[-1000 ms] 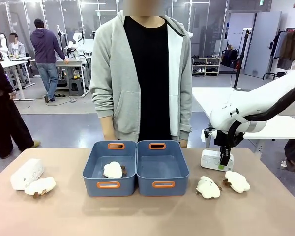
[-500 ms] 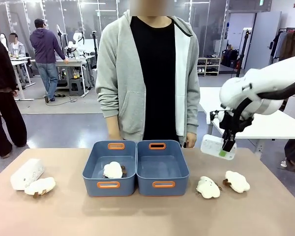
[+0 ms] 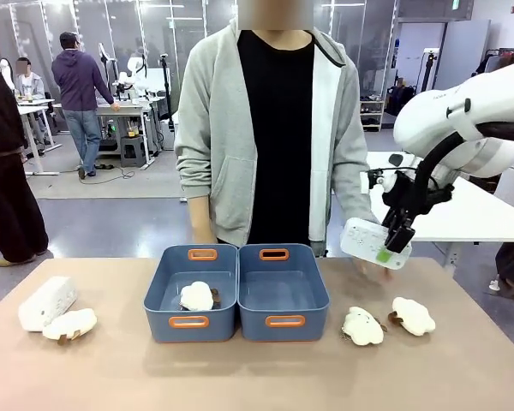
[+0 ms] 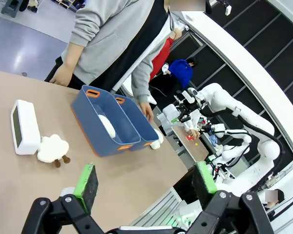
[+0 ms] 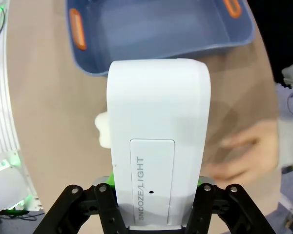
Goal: Sort the digital clocks into the basket.
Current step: Pick up the Digital clock from the table and place it into the empty Plastic storage basket.
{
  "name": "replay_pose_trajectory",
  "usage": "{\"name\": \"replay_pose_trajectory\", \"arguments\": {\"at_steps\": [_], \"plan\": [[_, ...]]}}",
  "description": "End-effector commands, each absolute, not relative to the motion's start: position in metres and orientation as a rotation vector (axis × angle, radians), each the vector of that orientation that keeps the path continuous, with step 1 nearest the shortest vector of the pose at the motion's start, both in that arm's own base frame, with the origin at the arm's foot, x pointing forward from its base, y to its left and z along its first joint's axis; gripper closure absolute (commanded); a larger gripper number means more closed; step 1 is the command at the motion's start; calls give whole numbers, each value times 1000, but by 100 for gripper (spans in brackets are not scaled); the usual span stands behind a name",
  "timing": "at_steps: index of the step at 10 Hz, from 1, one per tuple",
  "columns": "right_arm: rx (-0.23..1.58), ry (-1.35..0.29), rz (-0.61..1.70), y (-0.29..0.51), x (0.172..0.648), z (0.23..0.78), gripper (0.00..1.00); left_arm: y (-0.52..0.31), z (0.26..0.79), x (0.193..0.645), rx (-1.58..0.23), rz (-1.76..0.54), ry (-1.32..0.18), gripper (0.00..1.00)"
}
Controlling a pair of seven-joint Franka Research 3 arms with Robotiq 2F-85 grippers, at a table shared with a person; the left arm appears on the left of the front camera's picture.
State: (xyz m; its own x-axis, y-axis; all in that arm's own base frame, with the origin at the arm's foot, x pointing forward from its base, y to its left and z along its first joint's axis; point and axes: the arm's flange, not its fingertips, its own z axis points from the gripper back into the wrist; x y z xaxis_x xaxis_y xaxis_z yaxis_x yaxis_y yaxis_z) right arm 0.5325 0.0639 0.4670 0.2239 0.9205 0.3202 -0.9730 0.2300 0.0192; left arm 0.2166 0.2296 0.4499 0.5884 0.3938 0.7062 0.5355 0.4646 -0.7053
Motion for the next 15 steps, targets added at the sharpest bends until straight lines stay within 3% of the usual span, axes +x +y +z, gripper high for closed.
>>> {"name": "replay_pose_trajectory", "arguments": {"at_steps": [1, 3, 4, 8, 15], "plan": [[118, -298, 1392, 70, 455, 464, 62, 232, 451, 218, -1146, -123, -1024, 0], [75, -418, 1478, 37, 362, 487, 62, 232, 451, 218, -1146, -123, -1024, 0], [44, -445, 1463, 21, 347, 491, 62, 232, 451, 218, -1146, -123, -1024, 0], [141, -470, 1438, 7, 348, 487, 62, 232, 451, 218, -1146, -123, -1024, 0], [143, -474, 1497, 48, 367, 495, 62, 232, 451, 218, -1146, -123, -1024, 0]]}}
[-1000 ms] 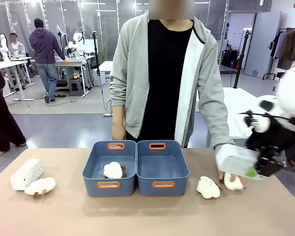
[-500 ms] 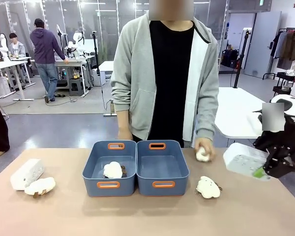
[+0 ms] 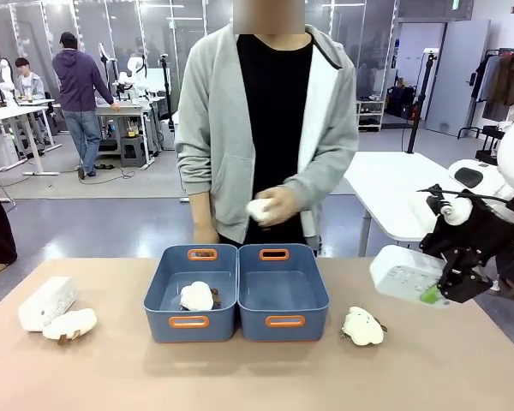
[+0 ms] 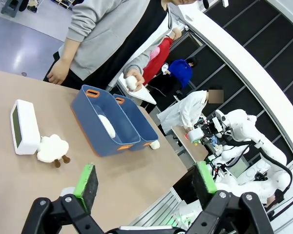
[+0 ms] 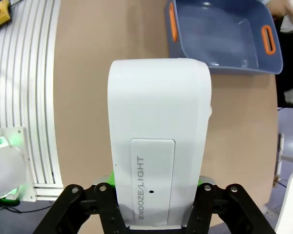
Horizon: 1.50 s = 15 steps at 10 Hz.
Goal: Sort the digital clocks into the basket.
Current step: Pick up the Digital clock from the table and place it into the empty Plastic storage basket.
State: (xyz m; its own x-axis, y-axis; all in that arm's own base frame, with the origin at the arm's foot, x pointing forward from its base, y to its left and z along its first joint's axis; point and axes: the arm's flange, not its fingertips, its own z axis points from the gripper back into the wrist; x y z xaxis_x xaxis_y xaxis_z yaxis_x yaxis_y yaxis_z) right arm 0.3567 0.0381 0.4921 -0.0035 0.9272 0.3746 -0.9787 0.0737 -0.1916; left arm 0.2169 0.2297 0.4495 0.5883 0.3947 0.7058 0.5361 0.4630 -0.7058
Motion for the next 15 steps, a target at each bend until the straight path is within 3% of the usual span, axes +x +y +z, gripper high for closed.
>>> {"name": "replay_pose_trajectory", "arguments": {"at_steps": [1, 5, 8, 15], "plan": [[138, -461, 1515, 71, 383, 497, 62, 232, 451, 218, -1146, -123, -1024, 0], [106, -383, 1591, 186, 485, 481, 62, 232, 451, 218, -1146, -123, -1024, 0], [125, -295, 1568, 252, 526, 439, 62, 232, 451, 218, -1146, -123, -1024, 0], [135, -162, 1462, 263, 576, 364, 62, 232, 451, 218, -1146, -123, -1024, 0]]}}
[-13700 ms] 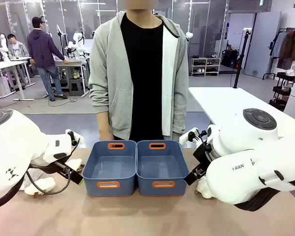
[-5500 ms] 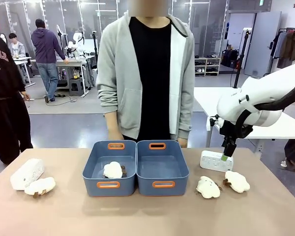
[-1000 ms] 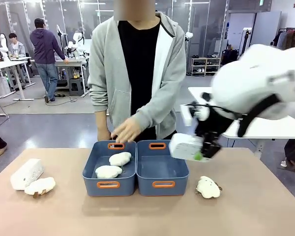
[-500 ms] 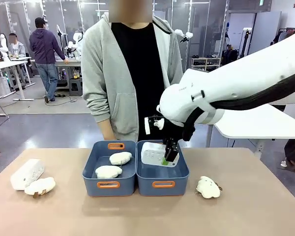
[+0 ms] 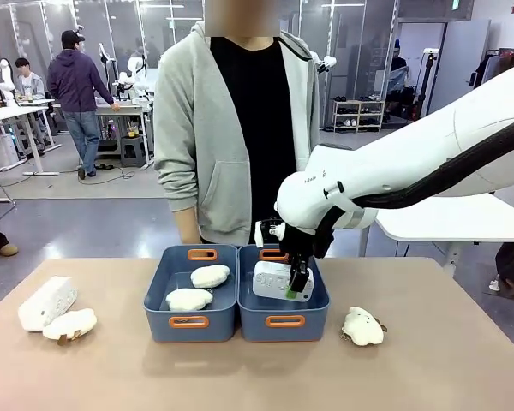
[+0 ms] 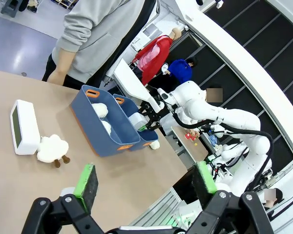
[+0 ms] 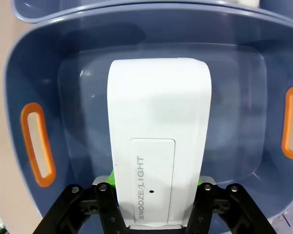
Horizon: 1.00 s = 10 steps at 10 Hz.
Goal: Sort the digital clocks into the basket.
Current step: Pick up the Digital clock from the table and place it into the empty Plastic storage basket.
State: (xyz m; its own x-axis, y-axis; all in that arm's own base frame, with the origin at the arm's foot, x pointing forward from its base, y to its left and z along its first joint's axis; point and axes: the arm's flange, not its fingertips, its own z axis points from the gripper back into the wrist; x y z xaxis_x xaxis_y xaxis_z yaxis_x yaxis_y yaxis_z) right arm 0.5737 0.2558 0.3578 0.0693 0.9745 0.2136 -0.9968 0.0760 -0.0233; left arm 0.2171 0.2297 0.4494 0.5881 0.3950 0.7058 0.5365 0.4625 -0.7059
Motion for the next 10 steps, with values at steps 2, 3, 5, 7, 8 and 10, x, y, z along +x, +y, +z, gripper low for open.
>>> {"name": "replay_pose_trajectory", "arguments": {"at_steps": [2, 3, 5, 7, 8, 10], "plan": [[128, -142, 1452, 259, 578, 360, 36, 232, 451, 218, -1146, -123, -1024, 0], [139, -140, 1450, 259, 575, 360, 32, 232, 451, 218, -1146, -123, -1024, 0], [143, -155, 1455, 256, 571, 368, 11, 232, 451, 218, -1146, -123, -1024, 0], [163, -194, 1476, 254, 563, 378, 0, 232, 451, 218, -1146, -123, -1024, 0], [169, -230, 1500, 246, 558, 382, 0, 232, 451, 218, -1146, -123, -1024, 0], [143, -182, 1476, 257, 571, 371, 0, 232, 451, 218, -1146, -123, -1024, 0]]}}
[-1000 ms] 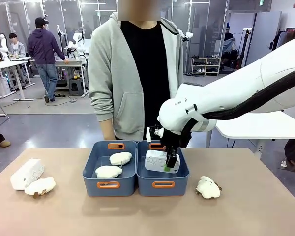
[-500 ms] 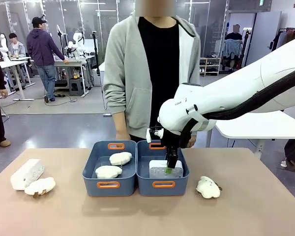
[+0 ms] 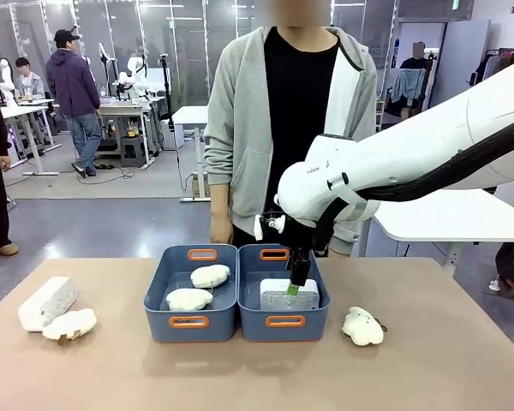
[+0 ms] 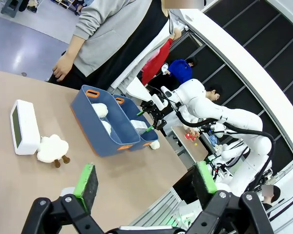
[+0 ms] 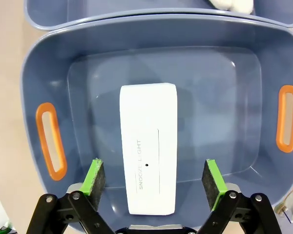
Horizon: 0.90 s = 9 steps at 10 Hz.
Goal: Sort the digital clocks into the basket.
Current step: Pick up the Digital clock from the table and place it into the empty Plastic storage basket.
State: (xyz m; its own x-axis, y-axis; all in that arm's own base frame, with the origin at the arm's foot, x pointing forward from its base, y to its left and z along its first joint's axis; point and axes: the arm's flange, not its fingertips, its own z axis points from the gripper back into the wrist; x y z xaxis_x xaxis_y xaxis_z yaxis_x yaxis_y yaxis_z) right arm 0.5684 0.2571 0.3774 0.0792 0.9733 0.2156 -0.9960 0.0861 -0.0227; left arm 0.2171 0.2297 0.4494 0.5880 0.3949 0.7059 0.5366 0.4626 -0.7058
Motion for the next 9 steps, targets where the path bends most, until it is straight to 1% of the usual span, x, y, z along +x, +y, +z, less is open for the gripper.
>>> {"name": "replay_pose_trajectory", "arguments": {"at_steps": [1, 9], "plan": [[143, -182, 1476, 257, 571, 371, 0, 232, 451, 218, -1146, -123, -1024, 0], [150, -182, 1480, 257, 569, 370, 0, 232, 451, 218, -1146, -123, -1024, 0]]}}
